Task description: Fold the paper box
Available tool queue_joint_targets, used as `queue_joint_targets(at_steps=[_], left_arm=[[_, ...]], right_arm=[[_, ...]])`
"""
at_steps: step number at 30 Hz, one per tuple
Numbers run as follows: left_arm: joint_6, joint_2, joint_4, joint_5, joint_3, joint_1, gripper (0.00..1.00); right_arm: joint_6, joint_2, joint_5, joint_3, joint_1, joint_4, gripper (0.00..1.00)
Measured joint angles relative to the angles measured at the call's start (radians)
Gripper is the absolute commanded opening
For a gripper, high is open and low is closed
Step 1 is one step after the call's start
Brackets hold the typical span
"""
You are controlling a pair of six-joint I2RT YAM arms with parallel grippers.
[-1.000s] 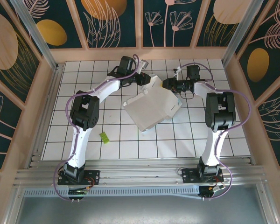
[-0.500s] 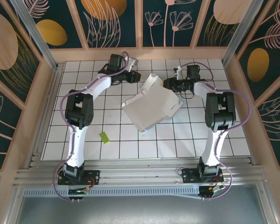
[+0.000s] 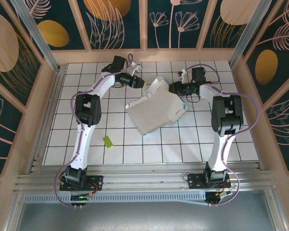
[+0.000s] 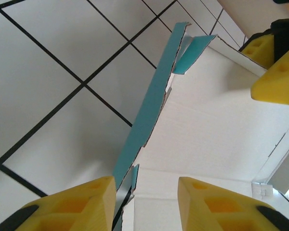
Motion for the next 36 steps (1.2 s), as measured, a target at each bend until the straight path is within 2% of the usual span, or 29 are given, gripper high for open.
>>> queue_joint_targets(at_steps=[7,13,21,36], left_arm=[[-0.084,0.003,0.171,-0.006,0.000,0.001,0.37],[-0.091,0.022,0.238,-0.014,-0.002,0.001,0.37],[0.029,0.031,0.239,0.002,-0.023,0.001,0.35],[0.217,0.031,0.140,0.077,-0.069,0.001,0.35]], right_arm=[[-0.058,-0.006,0.035,0.013,0.023,-0.040,0.32],[-0.156,-0.031,0.140,0.057,0.080,-0.108,0.31],[-0.266,-0.081,0.249,0.083,0.150,-0.147,0.31],[-0.308,-0.081,0.315,0.095,0.163,-0.178,0.30]])
